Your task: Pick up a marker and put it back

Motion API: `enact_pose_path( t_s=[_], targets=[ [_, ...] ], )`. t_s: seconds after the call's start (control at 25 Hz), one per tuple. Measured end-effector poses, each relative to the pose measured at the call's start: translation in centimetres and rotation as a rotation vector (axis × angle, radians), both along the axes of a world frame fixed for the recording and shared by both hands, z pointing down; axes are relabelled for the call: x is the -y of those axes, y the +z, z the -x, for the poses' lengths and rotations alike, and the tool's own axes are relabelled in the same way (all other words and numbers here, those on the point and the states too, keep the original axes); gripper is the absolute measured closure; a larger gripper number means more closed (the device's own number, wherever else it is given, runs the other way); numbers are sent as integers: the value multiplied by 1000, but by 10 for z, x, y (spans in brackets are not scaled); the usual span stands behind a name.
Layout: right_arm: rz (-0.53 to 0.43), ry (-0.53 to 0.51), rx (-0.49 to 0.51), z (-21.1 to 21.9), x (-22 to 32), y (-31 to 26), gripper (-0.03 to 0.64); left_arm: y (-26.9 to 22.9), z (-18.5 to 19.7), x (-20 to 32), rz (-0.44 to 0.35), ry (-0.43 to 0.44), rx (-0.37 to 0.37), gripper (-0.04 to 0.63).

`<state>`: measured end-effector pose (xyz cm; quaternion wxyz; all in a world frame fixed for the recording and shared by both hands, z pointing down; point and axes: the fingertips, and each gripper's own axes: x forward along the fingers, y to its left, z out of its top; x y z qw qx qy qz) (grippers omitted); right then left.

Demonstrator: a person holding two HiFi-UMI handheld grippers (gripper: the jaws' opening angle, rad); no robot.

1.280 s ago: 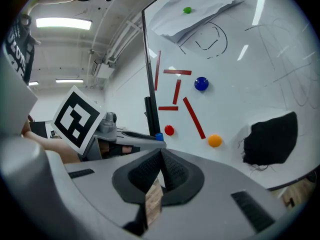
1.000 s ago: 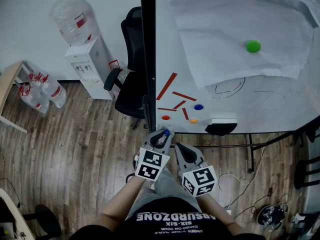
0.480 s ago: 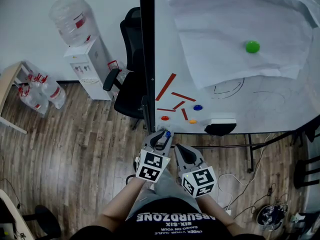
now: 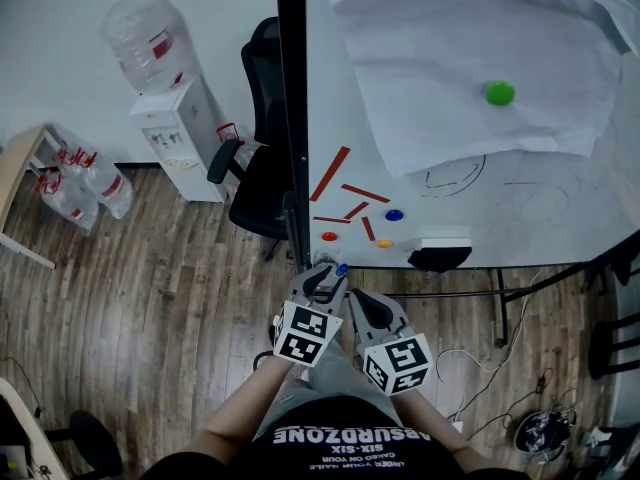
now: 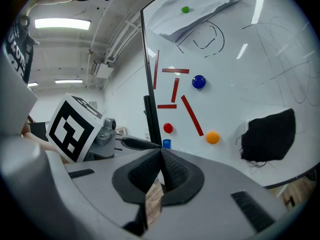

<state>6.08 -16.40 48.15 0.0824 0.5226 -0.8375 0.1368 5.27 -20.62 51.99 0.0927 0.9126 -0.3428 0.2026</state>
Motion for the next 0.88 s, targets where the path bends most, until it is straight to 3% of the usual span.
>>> enact_pose_path(
  t_s=[0.48, 0.88],
  targets=[
    [-9, 5, 6, -6, -5, -2, 620, -7, -2, -6, -1, -8, -2, 495],
    [-21, -1, 20, -5, -8, -5, 620, -33, 11, -12, -24, -75, -66, 499]
  ],
)
